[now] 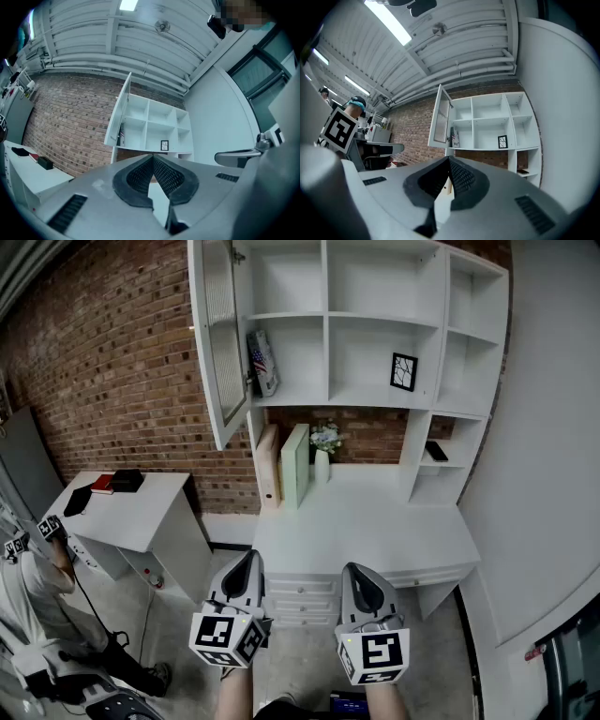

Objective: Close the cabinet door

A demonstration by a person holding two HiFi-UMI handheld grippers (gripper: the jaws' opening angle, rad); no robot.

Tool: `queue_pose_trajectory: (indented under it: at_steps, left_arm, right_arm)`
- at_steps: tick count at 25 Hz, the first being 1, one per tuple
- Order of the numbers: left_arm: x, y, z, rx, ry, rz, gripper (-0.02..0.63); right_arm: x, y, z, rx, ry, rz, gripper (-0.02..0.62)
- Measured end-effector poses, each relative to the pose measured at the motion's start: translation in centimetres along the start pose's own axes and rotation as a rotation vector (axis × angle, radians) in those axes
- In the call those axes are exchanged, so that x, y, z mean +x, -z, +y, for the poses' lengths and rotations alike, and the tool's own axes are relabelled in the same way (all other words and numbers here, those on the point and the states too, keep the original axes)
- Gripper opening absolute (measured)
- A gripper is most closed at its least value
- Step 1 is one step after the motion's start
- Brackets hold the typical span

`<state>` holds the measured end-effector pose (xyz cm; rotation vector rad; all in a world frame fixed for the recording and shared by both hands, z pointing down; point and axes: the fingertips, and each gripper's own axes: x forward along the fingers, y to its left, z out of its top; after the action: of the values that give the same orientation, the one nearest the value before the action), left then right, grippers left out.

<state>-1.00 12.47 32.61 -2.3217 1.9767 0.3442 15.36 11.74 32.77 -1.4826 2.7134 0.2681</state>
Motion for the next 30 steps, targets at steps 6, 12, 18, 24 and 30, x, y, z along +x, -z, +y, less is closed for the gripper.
queue_pose_trajectory:
  at_steps: [6,12,18,24,30]
  left_arm:
    - [-0.3,-0.4,0.0,-0.002,-0.003,0.009,0.008]
    - [-0.2,-0.1,-0.1,0.006,-0.007,0.020,0.008]
    - [0.7,0.5,1.0,-0.010,-0.015,0.021,0.008]
    - [3.3,1.8,3.7,-0.028,-0.021,0.037,0.008]
    - [9.6,3.9,9.1,-0.095,-0.019,0.055,0.008]
  right_arm:
    - [-0.3,-0.5,0.4,0.002,-0.009,0.003,0.000]
    - [-0.3,-1.0,0.8,0.071,-0.087,-0.058,0.000]
    - [1.0,-0.7,0.8,0.157,-0.152,-0.075,0.000]
    - [4.7,0.1,0.0,0.224,-0.151,-0.061,0.000]
    - [12.2,1.6,-1.2,0.103,-0.063,-0.024,0.002]
